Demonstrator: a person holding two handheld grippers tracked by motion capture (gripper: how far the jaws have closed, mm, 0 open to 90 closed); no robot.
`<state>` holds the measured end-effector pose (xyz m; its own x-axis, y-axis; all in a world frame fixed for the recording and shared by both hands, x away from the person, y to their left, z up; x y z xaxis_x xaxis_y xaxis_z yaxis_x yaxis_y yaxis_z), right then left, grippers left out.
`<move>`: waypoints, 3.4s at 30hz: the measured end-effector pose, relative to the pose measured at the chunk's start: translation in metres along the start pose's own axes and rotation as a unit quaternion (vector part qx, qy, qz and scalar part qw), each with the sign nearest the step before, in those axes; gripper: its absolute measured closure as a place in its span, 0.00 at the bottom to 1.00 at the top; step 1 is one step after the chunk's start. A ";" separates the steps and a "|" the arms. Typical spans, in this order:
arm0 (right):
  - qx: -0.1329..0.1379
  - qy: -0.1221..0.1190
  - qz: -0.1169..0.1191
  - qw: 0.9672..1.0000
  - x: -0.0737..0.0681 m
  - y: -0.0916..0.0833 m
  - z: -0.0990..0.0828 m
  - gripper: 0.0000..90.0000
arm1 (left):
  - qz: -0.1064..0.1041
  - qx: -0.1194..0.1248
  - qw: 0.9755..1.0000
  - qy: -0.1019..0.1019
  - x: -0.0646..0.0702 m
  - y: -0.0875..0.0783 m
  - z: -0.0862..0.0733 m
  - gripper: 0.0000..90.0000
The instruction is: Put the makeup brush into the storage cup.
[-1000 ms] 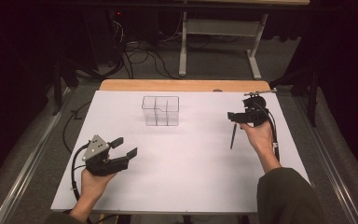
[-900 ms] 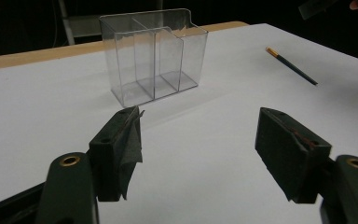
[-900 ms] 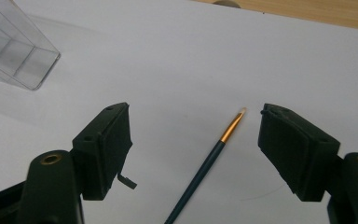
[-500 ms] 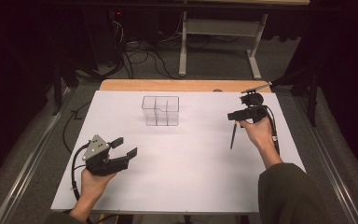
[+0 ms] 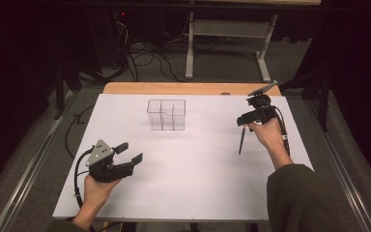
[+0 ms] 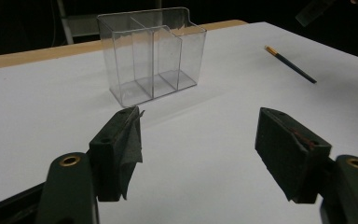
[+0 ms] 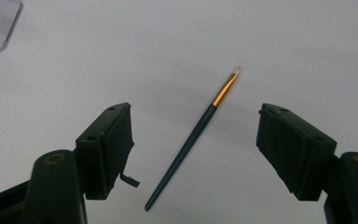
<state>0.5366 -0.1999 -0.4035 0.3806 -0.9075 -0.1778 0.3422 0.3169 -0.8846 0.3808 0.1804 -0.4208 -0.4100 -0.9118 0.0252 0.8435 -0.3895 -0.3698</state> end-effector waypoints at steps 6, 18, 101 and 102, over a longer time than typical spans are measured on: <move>-0.014 0.013 -0.001 1.000 0.004 0.003 0.000 0.35 | -0.001 -0.001 1.000 0.000 0.000 0.000 0.000 0.35; -0.047 0.025 0.005 0.999 0.003 0.013 -0.004 0.38 | -0.001 -0.003 1.000 0.001 0.000 0.000 -0.001 0.35; -0.135 0.033 -0.027 0.990 0.012 0.065 -0.031 0.75 | -0.005 0.000 1.000 0.001 0.002 0.000 0.000 0.35; -0.135 0.034 -0.026 0.990 0.012 0.065 -0.031 0.76 | -0.005 -0.001 1.000 0.002 0.002 0.000 0.000 0.35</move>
<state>0.5372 -0.1988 -0.4768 0.3060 -0.9403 -0.1488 0.1143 0.1914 -0.9748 0.3799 0.1786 -0.4208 -0.4200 -0.9071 0.0262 0.8385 -0.3990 -0.3710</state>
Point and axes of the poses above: each handheld gripper's, and its own axes: y roughly forward along the jaws, z roughly out of its top, x roughly to its right, the point moved 9 cm from there along y, roughly forward along the jaws, and after that the axes turned 11 degrees about z, right-handed, at the moved point
